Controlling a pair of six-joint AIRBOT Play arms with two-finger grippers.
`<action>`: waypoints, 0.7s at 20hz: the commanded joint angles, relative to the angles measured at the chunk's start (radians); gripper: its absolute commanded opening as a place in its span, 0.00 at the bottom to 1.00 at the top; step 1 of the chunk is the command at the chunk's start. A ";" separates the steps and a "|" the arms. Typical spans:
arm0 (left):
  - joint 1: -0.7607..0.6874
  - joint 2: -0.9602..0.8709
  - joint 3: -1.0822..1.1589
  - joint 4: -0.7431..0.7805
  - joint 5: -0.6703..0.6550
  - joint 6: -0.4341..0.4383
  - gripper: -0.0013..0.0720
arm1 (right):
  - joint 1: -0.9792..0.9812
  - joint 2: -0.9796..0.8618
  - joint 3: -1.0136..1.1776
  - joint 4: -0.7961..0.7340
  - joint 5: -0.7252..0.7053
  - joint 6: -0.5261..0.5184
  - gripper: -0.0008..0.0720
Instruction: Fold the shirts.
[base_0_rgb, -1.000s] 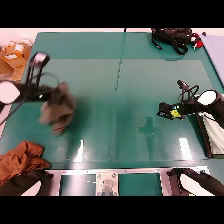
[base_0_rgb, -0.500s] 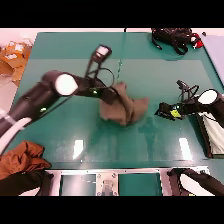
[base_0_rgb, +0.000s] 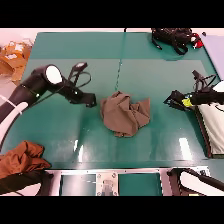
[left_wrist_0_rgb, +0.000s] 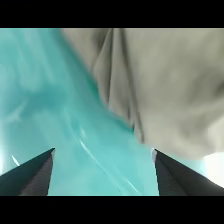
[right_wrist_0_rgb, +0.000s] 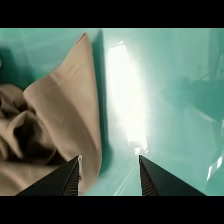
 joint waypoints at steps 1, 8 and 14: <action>0.004 -0.003 -0.160 -0.171 0.095 -0.014 0.99 | -0.005 -0.163 0.031 0.126 -0.026 -0.112 0.60; -0.229 -0.106 -0.354 -0.489 0.449 0.088 0.99 | 0.134 -0.405 0.104 0.266 -0.095 -0.197 0.51; -0.189 -0.123 -0.327 -0.480 0.426 0.131 0.05 | 0.176 -0.440 0.146 0.266 -0.093 -0.197 0.03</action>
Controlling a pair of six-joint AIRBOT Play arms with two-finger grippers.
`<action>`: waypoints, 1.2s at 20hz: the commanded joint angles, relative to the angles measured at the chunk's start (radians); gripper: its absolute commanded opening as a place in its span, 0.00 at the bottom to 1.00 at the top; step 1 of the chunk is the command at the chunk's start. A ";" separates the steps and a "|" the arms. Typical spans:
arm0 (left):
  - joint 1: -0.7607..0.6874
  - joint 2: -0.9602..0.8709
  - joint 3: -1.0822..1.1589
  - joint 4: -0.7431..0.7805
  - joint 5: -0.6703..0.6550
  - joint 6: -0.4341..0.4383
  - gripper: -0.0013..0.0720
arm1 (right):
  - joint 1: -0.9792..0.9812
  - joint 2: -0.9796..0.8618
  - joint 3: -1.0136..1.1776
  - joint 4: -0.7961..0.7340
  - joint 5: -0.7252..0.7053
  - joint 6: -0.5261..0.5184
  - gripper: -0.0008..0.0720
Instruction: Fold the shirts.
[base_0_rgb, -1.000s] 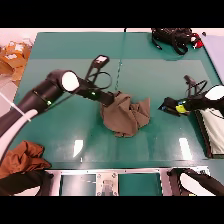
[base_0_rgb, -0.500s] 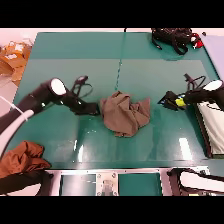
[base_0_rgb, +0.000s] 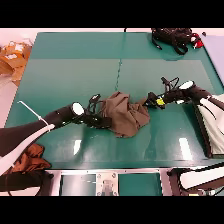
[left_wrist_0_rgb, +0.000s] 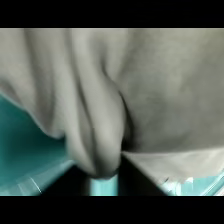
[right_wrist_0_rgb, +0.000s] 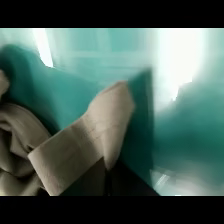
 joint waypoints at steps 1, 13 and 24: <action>0.055 -0.009 0.025 -0.015 -0.062 0.044 0.05 | 0.002 -0.013 0.034 0.002 0.014 -0.006 0.03; 0.412 0.422 0.644 0.206 -0.439 0.001 0.05 | -0.244 0.730 0.313 0.001 0.126 0.029 0.03; 0.412 0.417 1.114 0.220 -0.477 -0.023 0.05 | -0.343 1.046 0.445 -0.029 -0.100 0.030 0.03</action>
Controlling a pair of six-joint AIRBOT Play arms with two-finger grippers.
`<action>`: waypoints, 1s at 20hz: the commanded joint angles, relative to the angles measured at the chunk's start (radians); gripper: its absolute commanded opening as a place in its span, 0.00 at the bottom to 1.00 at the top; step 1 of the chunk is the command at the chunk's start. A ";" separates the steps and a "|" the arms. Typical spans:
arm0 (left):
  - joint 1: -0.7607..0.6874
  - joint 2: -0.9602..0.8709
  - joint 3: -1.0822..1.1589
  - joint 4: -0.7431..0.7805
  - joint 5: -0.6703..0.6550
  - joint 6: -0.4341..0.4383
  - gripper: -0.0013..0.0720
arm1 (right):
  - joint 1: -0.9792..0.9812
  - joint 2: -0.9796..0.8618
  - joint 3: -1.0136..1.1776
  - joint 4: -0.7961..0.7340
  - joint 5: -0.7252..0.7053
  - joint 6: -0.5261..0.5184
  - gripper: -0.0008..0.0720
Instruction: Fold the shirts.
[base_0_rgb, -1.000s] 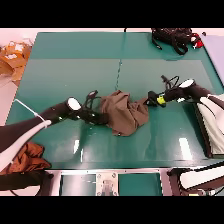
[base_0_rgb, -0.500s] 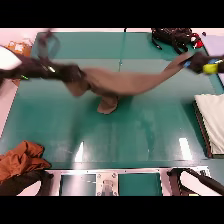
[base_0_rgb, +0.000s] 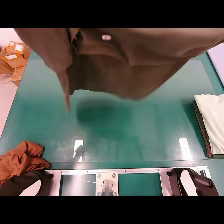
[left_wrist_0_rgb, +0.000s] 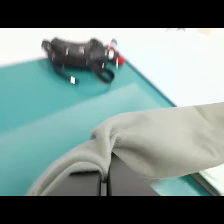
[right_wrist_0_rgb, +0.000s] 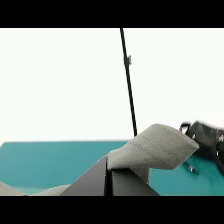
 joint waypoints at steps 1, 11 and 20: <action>0.001 -0.027 0.053 0.032 -0.006 0.013 0.05 | -0.010 -0.011 0.014 -0.011 -0.043 0.001 0.03; -0.173 -0.787 0.054 0.002 0.115 0.150 0.05 | 0.116 -0.454 -0.583 -0.011 -0.137 -0.082 0.03; -0.121 -0.968 0.155 0.005 -0.363 -0.176 0.89 | 0.090 -0.762 -0.596 -0.023 -0.167 -0.115 0.03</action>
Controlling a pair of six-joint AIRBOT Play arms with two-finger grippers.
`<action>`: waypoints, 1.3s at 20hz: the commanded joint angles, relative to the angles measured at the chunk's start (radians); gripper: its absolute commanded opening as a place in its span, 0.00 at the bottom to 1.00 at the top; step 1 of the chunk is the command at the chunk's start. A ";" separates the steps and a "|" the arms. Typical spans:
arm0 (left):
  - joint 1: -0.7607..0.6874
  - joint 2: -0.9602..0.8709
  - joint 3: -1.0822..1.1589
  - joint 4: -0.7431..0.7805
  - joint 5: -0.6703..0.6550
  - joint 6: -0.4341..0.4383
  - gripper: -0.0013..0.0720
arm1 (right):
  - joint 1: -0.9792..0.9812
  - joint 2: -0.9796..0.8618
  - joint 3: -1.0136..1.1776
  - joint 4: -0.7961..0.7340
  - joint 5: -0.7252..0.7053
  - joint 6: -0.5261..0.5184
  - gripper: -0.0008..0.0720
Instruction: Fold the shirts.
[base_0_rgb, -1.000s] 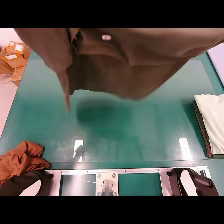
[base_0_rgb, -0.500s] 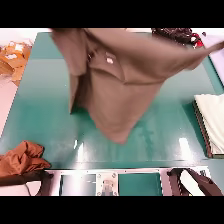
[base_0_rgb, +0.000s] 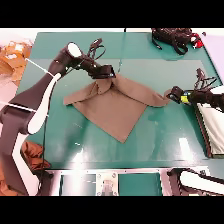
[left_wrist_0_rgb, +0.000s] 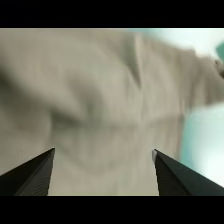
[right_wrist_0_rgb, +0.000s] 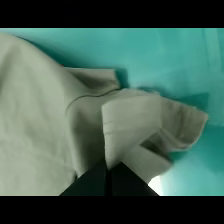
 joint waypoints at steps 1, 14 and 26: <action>0.058 -0.015 0.045 0.014 -0.373 -0.174 0.76 | -0.025 -0.050 0.019 -0.013 -0.014 -0.013 0.03; -0.362 0.422 -0.941 0.054 0.240 -0.378 0.68 | -0.107 -0.050 0.050 -0.010 -0.015 -0.013 0.03; -0.310 0.437 -1.010 0.037 0.423 -0.384 0.05 | -0.121 -0.050 0.049 -0.014 0.010 0.026 0.03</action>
